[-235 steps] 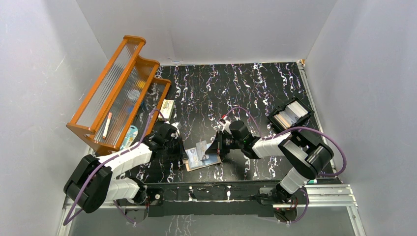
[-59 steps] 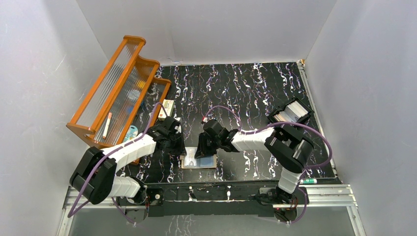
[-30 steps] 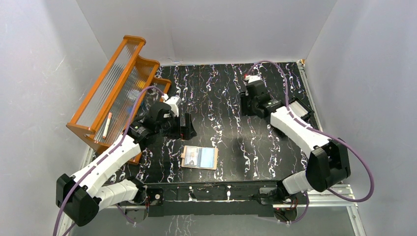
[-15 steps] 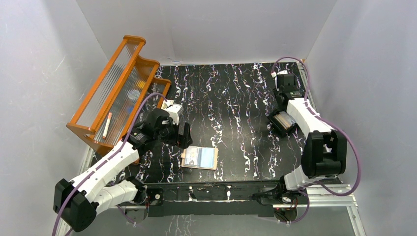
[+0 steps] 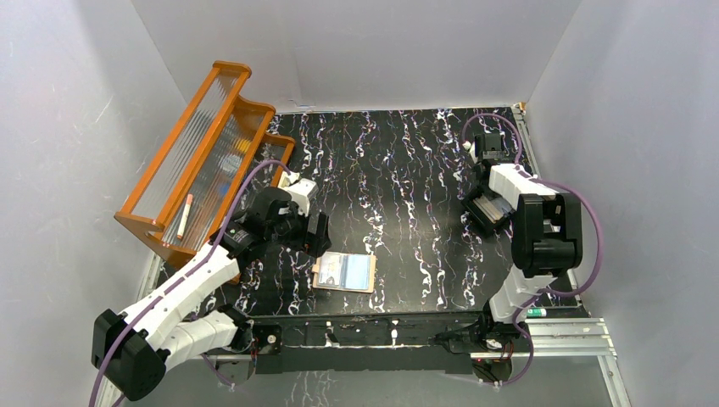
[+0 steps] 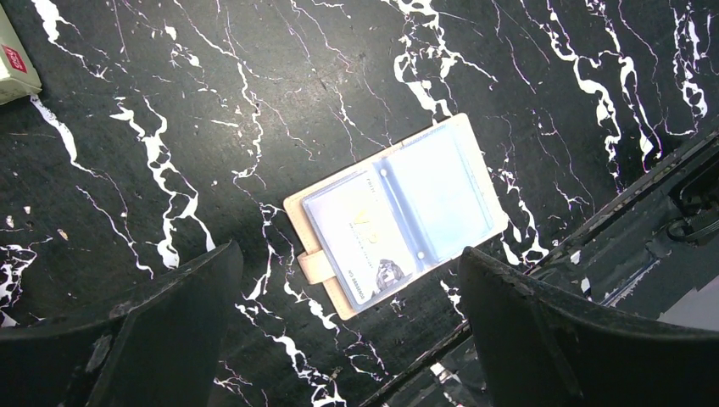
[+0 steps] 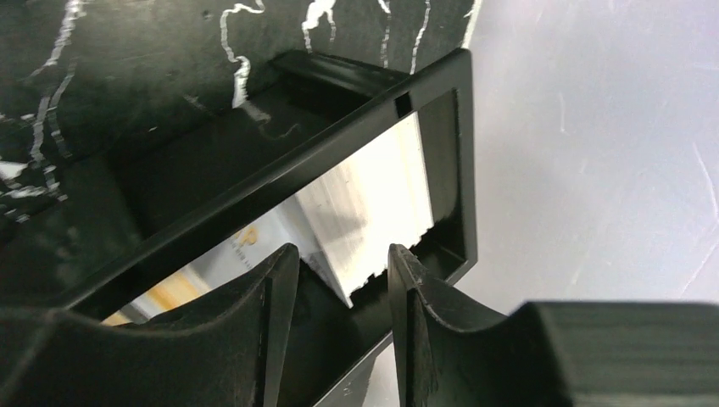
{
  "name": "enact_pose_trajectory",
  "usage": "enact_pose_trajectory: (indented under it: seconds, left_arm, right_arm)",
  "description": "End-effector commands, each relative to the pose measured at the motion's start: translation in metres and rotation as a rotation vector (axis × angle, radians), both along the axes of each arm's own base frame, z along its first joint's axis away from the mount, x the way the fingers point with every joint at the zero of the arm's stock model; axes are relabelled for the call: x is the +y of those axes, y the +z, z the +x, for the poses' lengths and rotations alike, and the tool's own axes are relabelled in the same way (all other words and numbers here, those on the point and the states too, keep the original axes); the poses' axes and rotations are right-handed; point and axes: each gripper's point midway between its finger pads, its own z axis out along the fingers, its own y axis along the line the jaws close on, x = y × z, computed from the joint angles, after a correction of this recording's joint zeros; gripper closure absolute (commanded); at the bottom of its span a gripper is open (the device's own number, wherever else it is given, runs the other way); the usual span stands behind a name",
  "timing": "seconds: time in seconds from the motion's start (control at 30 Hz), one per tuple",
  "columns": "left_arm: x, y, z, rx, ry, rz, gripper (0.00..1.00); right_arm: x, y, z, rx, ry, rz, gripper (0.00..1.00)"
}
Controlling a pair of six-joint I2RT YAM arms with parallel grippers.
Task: Put the credit cards into the card holder
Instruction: Pick up the credit card from the storage box.
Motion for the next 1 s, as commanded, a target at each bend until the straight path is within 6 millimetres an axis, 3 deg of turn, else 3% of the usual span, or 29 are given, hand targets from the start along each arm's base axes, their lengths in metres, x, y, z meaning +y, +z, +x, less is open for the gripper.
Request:
enact_pose_trajectory:
  seconds: [0.0, 0.33, 0.67, 0.8, 0.97]
  left_arm:
    - [0.001, 0.010, -0.001, -0.038, -0.016, -0.008, 0.01]
    - [0.001, 0.010, 0.000, -0.041, -0.014, -0.006, 0.01]
    - [0.000, 0.008, 0.000, -0.033, -0.020, -0.007, 0.01]
    - [0.000, 0.007, -0.001, -0.030, -0.022, -0.006, 0.01]
    - [-0.001, 0.008, -0.001, -0.030, -0.023, -0.009, 0.01]
  right_arm:
    - [-0.020, 0.016, 0.024, -0.078, -0.024, -0.097, 0.49]
    - [-0.021, 0.005, 0.026, -0.077, -0.024, -0.081, 0.55]
    - [-0.020, 0.042, 0.029, -0.158, -0.035, -0.063, 0.65]
    - [-0.018, 0.045, 0.029, -0.160, -0.029, -0.050, 0.75]
    - [-0.017, 0.048, 0.028, -0.159, -0.033, -0.042, 0.77]
